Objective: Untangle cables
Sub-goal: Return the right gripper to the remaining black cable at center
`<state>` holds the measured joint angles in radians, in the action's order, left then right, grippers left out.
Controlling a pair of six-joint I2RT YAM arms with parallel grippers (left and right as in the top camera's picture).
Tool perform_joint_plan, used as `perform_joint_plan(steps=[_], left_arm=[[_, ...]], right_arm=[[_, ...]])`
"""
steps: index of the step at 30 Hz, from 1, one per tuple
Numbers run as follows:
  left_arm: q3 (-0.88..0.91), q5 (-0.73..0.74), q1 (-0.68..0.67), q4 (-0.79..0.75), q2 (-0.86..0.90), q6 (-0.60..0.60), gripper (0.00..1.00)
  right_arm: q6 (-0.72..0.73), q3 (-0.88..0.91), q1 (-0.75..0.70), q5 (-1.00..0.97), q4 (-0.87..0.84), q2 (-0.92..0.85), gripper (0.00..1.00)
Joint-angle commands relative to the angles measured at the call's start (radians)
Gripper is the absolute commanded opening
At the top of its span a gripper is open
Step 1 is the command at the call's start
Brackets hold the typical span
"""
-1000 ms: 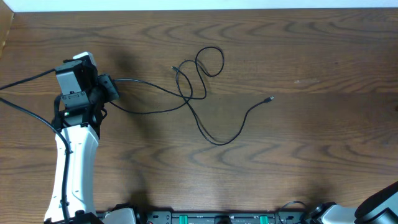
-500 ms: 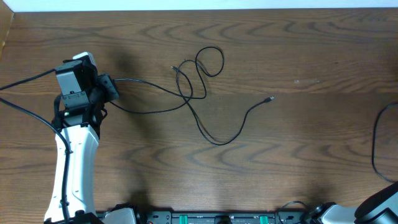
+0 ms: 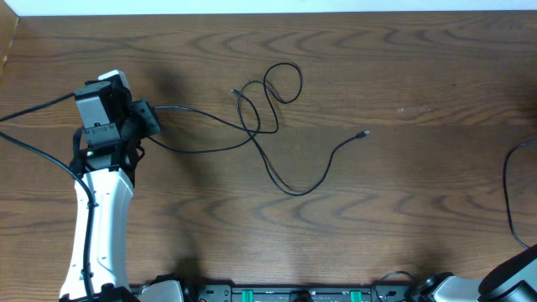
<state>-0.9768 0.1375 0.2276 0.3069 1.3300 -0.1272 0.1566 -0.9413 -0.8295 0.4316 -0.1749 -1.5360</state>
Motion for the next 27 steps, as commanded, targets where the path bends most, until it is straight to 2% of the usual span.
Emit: perform_joint_plan(steps=[1,14,22,27], left_arm=[[-0.009,0.014,0.002,0.000,0.005,-0.002,0.07],[-0.009,0.161,0.002,0.000,0.005,-0.002,0.08],[-0.009,0.218,-0.024,0.010,0.007,-0.001,0.07],[-0.009,0.217,-0.073,0.023,0.024,0.000,0.08]], right_arm=[[0.004,-0.010,0.050,0.138,0.045,0.014,0.99],[-0.031,-0.010,0.344,0.334,0.158,0.014,0.99],[-0.134,-0.010,0.636,0.335,0.280,0.014,0.99],[-0.092,-0.010,0.816,0.300,0.284,0.013,0.99]])
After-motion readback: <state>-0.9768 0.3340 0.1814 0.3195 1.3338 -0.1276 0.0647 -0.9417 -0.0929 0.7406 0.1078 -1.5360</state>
